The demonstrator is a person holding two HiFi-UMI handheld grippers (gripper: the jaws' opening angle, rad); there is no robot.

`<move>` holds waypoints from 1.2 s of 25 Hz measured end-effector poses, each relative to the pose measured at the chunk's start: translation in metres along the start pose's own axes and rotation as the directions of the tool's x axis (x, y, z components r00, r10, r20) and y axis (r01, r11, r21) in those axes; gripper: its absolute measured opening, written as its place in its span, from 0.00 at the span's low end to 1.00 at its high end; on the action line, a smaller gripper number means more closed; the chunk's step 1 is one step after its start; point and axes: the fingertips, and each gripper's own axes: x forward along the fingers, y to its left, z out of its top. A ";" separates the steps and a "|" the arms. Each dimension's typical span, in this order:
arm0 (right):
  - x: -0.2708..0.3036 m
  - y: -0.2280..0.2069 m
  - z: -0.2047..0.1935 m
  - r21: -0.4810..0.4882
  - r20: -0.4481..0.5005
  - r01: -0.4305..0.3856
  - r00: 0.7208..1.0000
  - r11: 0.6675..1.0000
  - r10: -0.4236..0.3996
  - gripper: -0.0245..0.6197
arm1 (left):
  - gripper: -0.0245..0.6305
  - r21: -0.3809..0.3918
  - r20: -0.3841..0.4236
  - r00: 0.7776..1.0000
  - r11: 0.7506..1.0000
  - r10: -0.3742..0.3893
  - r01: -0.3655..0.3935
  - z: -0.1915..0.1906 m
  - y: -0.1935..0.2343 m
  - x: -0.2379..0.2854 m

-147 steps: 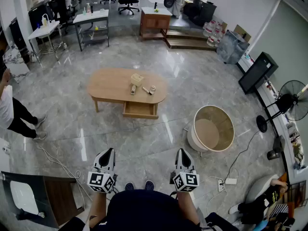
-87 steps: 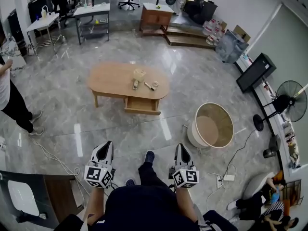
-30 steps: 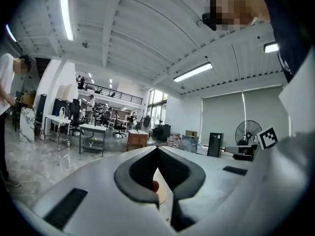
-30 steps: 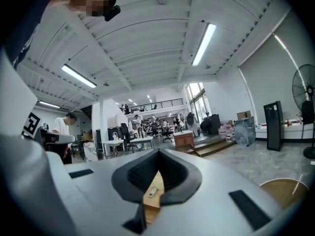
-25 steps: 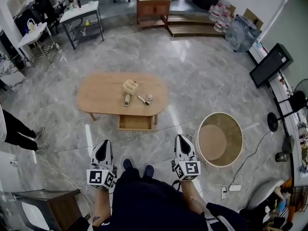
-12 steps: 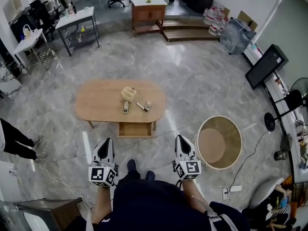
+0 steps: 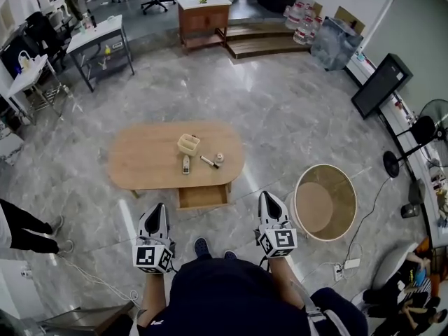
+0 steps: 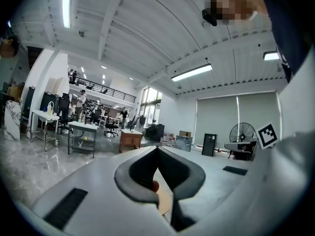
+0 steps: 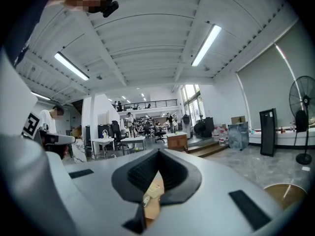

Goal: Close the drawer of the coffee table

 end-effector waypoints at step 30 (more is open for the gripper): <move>0.078 -0.006 -0.110 -0.062 -0.126 -0.048 0.991 0.997 0.040 0.08 | 0.07 0.009 -0.116 0.993 1.000 -0.004 0.005 -0.108 0.026 0.081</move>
